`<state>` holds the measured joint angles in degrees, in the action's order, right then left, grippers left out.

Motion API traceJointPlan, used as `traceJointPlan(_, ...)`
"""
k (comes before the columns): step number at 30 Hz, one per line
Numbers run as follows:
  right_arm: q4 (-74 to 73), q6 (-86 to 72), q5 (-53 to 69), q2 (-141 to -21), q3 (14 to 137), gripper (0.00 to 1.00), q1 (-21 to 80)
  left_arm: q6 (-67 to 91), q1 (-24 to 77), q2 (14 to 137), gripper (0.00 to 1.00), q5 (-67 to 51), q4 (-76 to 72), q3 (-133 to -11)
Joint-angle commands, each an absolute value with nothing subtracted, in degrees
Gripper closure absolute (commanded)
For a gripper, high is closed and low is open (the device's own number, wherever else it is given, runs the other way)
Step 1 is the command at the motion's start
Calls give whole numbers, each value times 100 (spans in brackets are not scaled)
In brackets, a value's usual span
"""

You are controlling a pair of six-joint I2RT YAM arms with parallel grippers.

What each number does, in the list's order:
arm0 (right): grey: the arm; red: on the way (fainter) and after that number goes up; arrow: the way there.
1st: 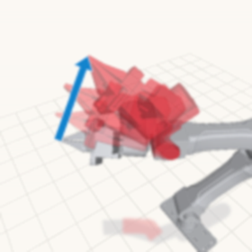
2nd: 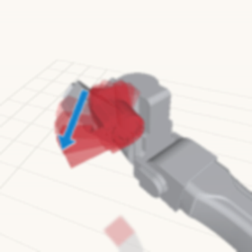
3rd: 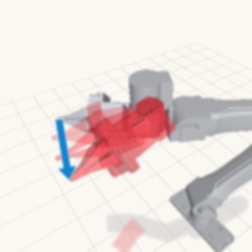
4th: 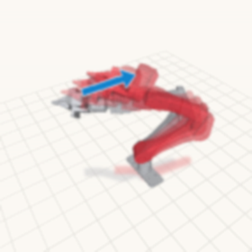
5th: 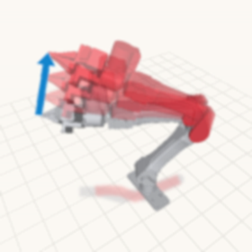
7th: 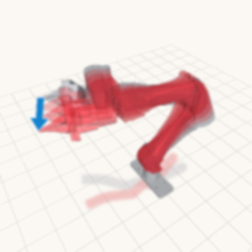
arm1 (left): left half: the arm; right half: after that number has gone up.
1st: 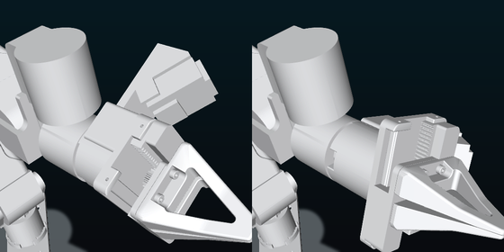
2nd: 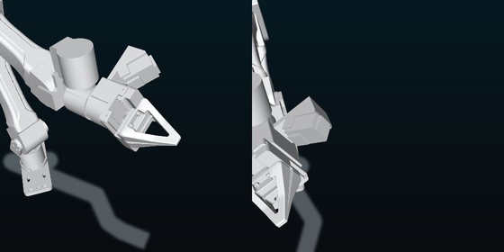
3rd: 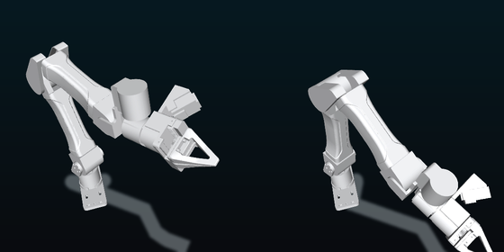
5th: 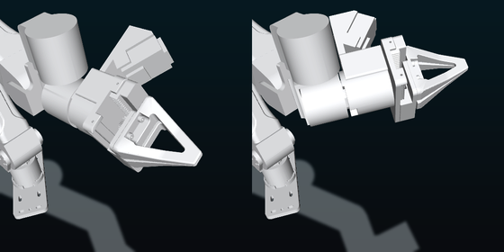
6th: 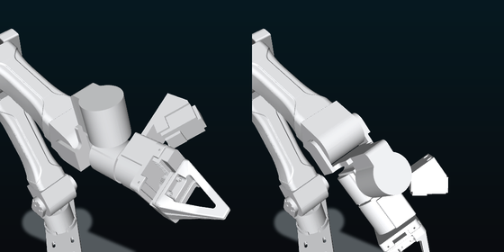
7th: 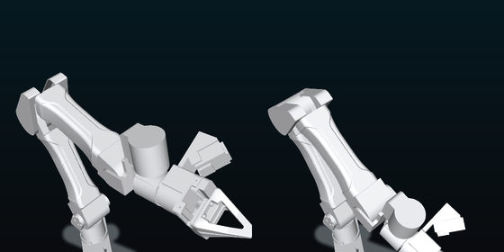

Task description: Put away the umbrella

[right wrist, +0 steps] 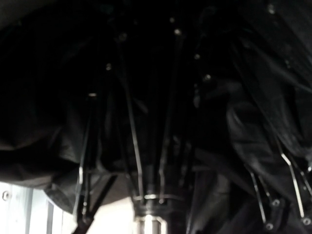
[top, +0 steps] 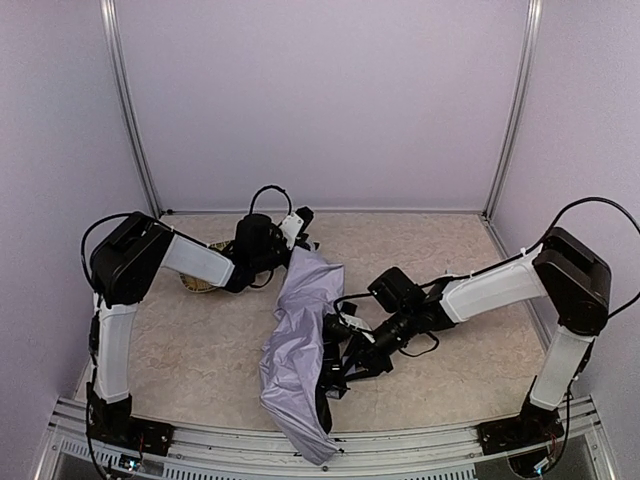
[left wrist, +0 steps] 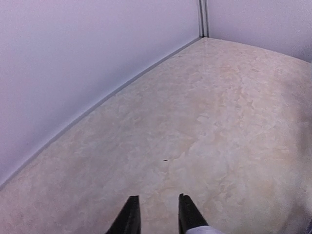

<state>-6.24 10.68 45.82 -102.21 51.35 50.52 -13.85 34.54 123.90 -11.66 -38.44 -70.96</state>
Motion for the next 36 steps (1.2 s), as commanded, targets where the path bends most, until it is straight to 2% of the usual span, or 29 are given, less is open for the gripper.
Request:
traceJointPlan(1,-787,395,4819,-10520,4858,100,4889,-1097,3386,12494,43,546,-3898,-7692)
traceJointPlan(3,-767,274,4822,-10551,4824,100,4769,-879,3302,12521,27,1250,-3429,-8102)
traceJointPlan(5,-775,180,4757,-10620,4813,100,4672,-534,3161,12500,16,1838,-2869,-8566)
traceJointPlan(7,-818,122,4722,-10733,4842,100,4571,-117,3010,12396,8,2199,-2378,-8908)
traceJointPlan(9,-815,58,4819,-10853,4860,100,4471,27,2924,12121,3,2430,-2110,-8974)
traceJointPlan(14,-880,-37,4927,-10987,4950,100,4285,-434,3347,10365,4,2208,-2151,-7668)
traceJointPlan(21,-1069,6,4935,-11087,5111,100,4106,-1102,5178,8048,11,-144,-762,-5541)
traceJointPlan(24,-1162,67,4977,-11109,5170,100,4046,-1144,5827,7466,6,-907,-318,-4955)
traceJointPlan(27,-1257,133,4911,-11138,5257,100,4019,-1511,6418,6876,1,-1147,-143,-4419)
traceJointPlan(31,-1334,150,4820,-11178,5381,100,4017,-1711,6713,6575,1,-1171,-205,-4064)
traceJointPlan(36,-1303,116,4808,-11164,5416,100,4025,-1812,6767,7133,1,-1050,-157,-4017)
